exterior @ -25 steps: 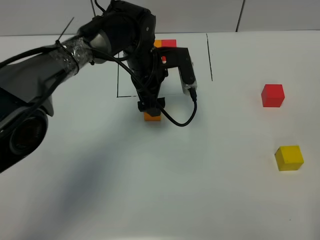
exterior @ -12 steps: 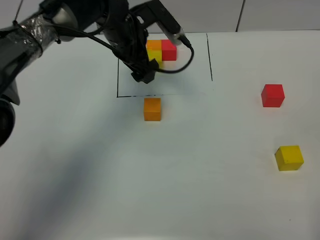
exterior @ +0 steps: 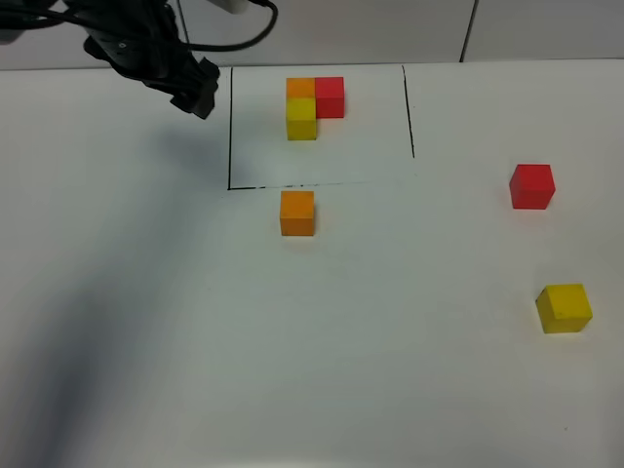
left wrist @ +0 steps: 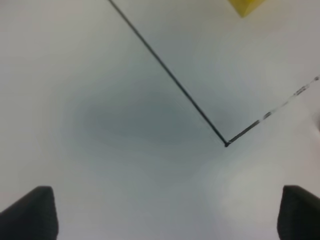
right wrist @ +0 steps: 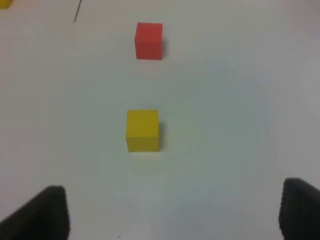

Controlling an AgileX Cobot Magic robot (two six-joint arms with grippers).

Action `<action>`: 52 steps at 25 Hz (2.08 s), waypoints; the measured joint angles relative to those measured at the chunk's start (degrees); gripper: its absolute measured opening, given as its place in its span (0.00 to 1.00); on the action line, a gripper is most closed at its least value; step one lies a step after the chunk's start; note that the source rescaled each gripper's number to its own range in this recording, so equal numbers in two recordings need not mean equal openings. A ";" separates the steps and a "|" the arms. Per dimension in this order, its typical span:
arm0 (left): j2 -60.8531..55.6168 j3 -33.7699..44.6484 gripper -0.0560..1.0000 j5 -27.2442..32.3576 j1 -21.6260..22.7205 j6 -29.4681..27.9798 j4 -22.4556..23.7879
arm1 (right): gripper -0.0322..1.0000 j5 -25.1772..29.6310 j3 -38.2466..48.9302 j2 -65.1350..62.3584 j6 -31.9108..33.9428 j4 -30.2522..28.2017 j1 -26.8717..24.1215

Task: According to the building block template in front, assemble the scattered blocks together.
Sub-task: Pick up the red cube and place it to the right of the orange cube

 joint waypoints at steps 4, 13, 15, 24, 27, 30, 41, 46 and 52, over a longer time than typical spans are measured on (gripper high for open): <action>-4.41 6.15 0.97 -0.11 2.64 -2.59 0.00 | 0.73 0.00 0.00 0.00 0.00 0.00 0.00; -18.82 25.99 0.92 -7.37 6.45 -5.19 0.54 | 0.73 -0.01 0.00 0.00 0.00 0.00 0.00; -22.62 30.08 0.92 -8.03 6.49 -6.77 1.44 | 0.73 -0.01 0.00 0.00 0.00 0.00 0.00; -42.02 46.49 0.92 -9.13 6.49 -12.89 5.58 | 0.73 -0.01 0.00 0.00 0.00 0.00 0.00; -48.71 51.74 0.91 -9.96 6.49 -14.85 5.83 | 0.73 -0.01 0.00 0.00 0.00 0.07 0.00; -54.88 56.21 0.91 -10.55 6.49 -16.44 5.58 | 0.73 -0.01 0.00 0.00 0.00 0.09 0.00; -77.07 67.77 0.91 -10.32 6.49 -19.95 2.28 | 0.73 -0.01 0.00 0.00 0.00 0.21 0.00; -86.88 69.96 0.91 -7.73 6.49 -19.94 0.11 | 0.73 -0.01 0.00 0.00 0.00 0.21 0.00; -95.91 71.13 0.90 -1.56 6.49 -20.01 -0.10 | 0.73 -0.01 0.00 0.00 0.00 0.21 0.00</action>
